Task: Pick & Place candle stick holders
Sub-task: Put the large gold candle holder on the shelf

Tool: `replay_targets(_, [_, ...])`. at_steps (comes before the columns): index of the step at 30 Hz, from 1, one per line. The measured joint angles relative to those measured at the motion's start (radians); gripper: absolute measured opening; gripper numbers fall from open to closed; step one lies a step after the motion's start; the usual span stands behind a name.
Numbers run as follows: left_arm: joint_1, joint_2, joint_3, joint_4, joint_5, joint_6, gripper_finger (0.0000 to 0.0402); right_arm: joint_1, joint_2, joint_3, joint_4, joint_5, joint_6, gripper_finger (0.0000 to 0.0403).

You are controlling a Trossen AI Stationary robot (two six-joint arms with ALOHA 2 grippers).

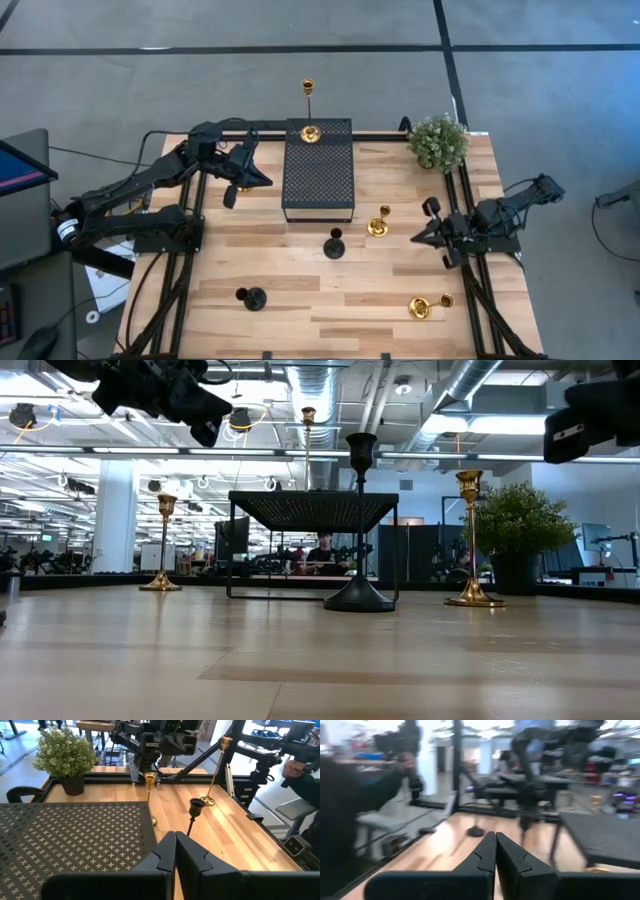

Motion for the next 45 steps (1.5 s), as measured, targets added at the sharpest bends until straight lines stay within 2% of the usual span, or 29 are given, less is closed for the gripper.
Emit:
replay_targets(6, [-0.019,0.000,0.000,0.023,0.000,0.000,0.0007,0.000,0.000,0.111,-0.200,-0.043,0.097,0.0000])
replay_targets(9, [-0.030,0.000,0.000,0.029,0.000,0.000,0.0009,0.000,0.000,0.144,-0.230,-0.156,0.134,0.0000])
replay_targets(15, [-0.050,0.000,0.000,0.036,0.000,0.000,0.0005,0.001,0.000,0.154,-0.257,-0.463,0.208,0.0000])
replay_targets(17, [-0.052,0.000,0.000,0.038,0.000,0.000,0.0006,0.006,0.000,0.148,-0.237,-0.504,0.206,0.0000])
replay_targets(22, [-0.052,0.000,0.000,0.042,0.000,0.000,0.0007,0.008,0.006,0.134,-0.193,-0.429,0.278,0.0000])
replay_targets(28, [-0.052,0.000,0.000,0.043,0.000,-0.072,0.0006,0.038,0.007,0.131,-0.264,-0.455,0.388,0.0000])
replay_targets(37, [-0.083,0.000,0.000,0.045,0.000,-0.098,0.0005,0.167,0.007,0.131,-0.358,-0.451,0.499,0.0000])
replay_targets(45, [-0.128,0.000,0.000,0.053,0.000,-0.098,0.0005,0.257,0.007,0.131,-0.386,-0.322,0.497,0.0000])
